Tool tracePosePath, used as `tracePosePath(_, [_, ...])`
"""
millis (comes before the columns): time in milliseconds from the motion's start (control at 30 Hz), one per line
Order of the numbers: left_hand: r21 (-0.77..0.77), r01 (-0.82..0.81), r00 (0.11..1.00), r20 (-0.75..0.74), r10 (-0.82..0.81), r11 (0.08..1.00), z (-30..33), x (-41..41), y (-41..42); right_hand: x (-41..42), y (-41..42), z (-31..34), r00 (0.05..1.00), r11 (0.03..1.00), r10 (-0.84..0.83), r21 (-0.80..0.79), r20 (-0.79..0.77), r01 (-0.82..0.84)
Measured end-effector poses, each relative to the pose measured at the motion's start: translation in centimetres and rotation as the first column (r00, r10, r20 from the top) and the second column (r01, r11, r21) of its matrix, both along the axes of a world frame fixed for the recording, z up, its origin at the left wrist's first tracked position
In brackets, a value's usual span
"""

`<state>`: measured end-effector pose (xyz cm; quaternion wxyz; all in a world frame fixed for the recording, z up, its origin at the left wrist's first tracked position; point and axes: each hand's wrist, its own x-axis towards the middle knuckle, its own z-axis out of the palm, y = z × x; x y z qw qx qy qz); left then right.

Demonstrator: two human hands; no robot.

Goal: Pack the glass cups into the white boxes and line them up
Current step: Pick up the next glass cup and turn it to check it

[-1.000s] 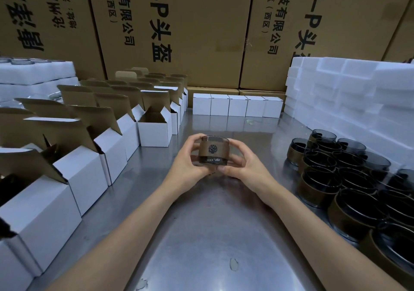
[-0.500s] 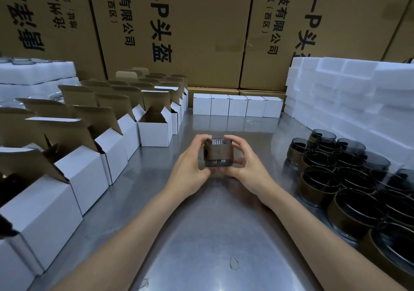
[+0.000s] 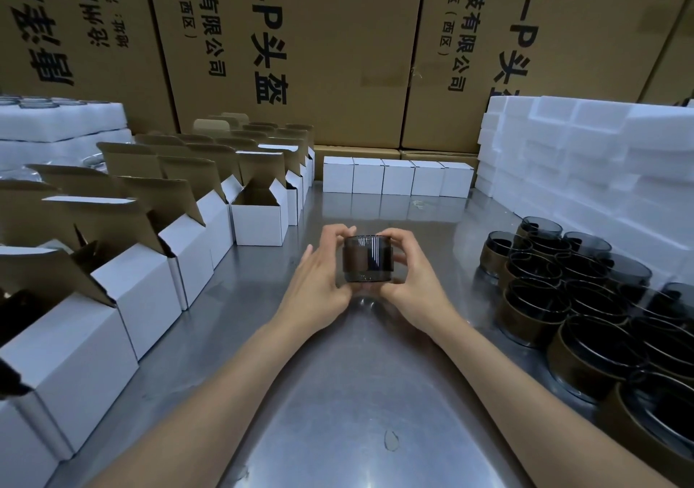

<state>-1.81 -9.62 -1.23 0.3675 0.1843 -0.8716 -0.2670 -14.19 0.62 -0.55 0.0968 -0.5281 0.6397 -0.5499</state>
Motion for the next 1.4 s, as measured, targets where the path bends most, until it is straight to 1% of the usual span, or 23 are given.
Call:
tracePosePath(33, [-0.028, -0.010, 1.000, -0.003, 0.010, 1.000, 0.1, 0.0, 0.1, 0.1, 0.0, 0.0, 1.000, 1.000, -0.016, -0.010, -0.011, 0.016])
tracePosePath(133, [-0.188, -0.050, 0.998, -0.036, 0.044, 0.981, 0.2, -0.1, 0.3, 0.1, 0.0, 0.0, 0.996, 0.998, -0.058, -0.038, -0.062, 0.056])
tracePosePath(167, [-0.206, -0.064, 0.997, -0.044, 0.056, 0.977, 0.2, -0.1, 0.3, 0.1, -0.1, 0.0, 0.995, 0.998, -0.059, -0.037, -0.074, 0.057])
tracePosePath(233, [-0.146, -0.074, 0.996, -0.051, 0.067, 0.987, 0.2, -0.1, 0.3, 0.0, -0.1, 0.0, 0.997, 0.999, -0.039, -0.012, -0.064, 0.039])
tracePosePath(300, [-0.067, -0.050, 0.998, -0.051, 0.047, 0.996, 0.1, 0.0, 0.1, 0.0, -0.1, -0.1, 1.000, 1.000, -0.014, 0.014, -0.019, 0.014])
tracePosePath(400, [-0.024, -0.031, 0.999, -0.014, 0.030, 0.999, 0.0, 0.0, 0.0, 0.0, -0.1, -0.2, 1.000, 1.000, -0.008, 0.023, -0.011, 0.008])
tracePosePath(500, [-0.057, -0.057, 0.998, -0.039, 0.054, 0.997, 0.1, -0.1, 0.0, 0.1, -0.1, -0.1, 0.998, 0.998, -0.059, -0.031, -0.022, 0.058])
tracePosePath(567, [-0.128, -0.065, 0.993, -0.103, 0.052, 0.990, 0.2, -0.1, 0.1, 0.0, -0.1, -0.1, 0.995, 0.993, -0.097, -0.069, -0.031, 0.095])
tracePosePath(633, [-0.182, -0.089, 0.989, -0.134, 0.065, 0.979, 0.3, 0.0, 0.1, 0.0, -0.1, 0.0, 0.993, 0.991, -0.115, -0.077, -0.035, 0.112])
tracePosePath(700, [-0.151, -0.122, 0.986, -0.128, 0.103, 0.981, 0.2, 0.0, 0.0, 0.1, -0.1, -0.1, 0.993, 0.992, -0.109, -0.067, -0.045, 0.106])
tracePosePath(733, [-0.099, -0.120, 0.987, -0.119, 0.108, 0.988, 0.2, 0.0, -0.2, 0.1, -0.1, -0.1, 0.994, 0.993, -0.101, -0.063, -0.050, 0.098])
tracePosePath(833, [0.108, -0.031, 0.992, -0.122, 0.045, 0.994, 0.1, 0.0, -0.7, 0.2, -0.1, -0.2, 0.995, 0.995, -0.078, -0.060, -0.057, 0.075])
tracePosePath(900, [0.194, 0.030, 0.993, -0.119, -0.007, 0.981, 0.1, 0.0, -1.0, 0.2, -0.2, -0.2, 0.991, 0.993, -0.098, -0.072, -0.091, 0.092])
tracePosePath(967, [0.185, 0.032, 0.995, -0.104, -0.012, 0.982, 0.0, 0.0, -0.9, 0.2, -0.2, -0.2, 0.980, 0.987, -0.142, -0.093, -0.136, 0.130])
tracePosePath(1100, [-0.067, -0.058, 0.993, -0.103, 0.051, 0.996, 0.2, 0.0, -0.4, 0.4, -0.4, -0.3, 0.942, 0.974, -0.208, -0.146, -0.262, 0.174])
tracePosePath(1133, [-0.082, -0.072, 0.993, -0.102, 0.063, 0.994, 0.2, 0.0, -0.4, 0.4, -0.4, -0.4, 0.936, 0.973, -0.209, -0.155, -0.284, 0.170])
tracePosePath(1233, [0.008, -0.077, 0.994, -0.083, 0.078, 0.997, 0.3, 0.1, -0.5, 0.5, -0.4, -0.4, 0.935, 0.980, -0.180, -0.137, -0.305, 0.144])
tracePosePath(1333, [0.086, -0.055, 0.992, -0.106, 0.064, 0.995, 0.3, 0.2, -0.6, 0.4, -0.4, -0.4, 0.958, 0.986, -0.155, -0.091, -0.241, 0.136])
tracePosePath(1400, [0.127, -0.030, 0.992, -0.119, 0.046, 0.991, 0.3, 0.2, -0.6, 0.3, -0.3, -0.4, 0.960, 0.985, -0.168, -0.084, -0.225, 0.152])
